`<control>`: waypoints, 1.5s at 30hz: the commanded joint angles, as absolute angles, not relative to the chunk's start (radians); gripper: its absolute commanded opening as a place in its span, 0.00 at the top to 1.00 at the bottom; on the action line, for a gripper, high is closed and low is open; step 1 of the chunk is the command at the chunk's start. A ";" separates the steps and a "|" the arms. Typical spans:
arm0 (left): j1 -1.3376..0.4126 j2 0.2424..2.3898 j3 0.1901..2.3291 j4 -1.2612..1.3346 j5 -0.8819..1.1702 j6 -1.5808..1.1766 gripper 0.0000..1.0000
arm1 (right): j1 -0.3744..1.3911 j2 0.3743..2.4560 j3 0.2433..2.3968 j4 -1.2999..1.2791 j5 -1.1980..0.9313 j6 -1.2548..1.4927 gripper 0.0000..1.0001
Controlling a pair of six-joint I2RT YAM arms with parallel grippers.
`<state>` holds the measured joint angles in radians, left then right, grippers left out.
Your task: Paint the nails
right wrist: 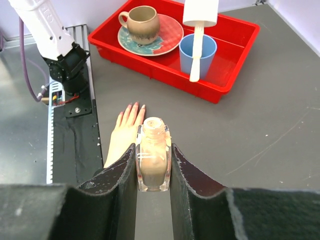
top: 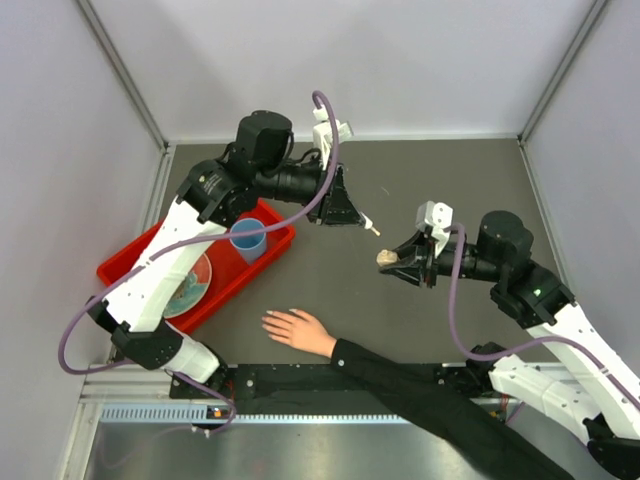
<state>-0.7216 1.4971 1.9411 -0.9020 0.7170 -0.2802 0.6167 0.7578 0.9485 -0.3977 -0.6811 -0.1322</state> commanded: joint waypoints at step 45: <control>-0.821 1.539 1.994 -0.979 0.672 -0.207 1.00 | 0.614 0.752 0.991 -0.373 -0.669 -0.158 1.00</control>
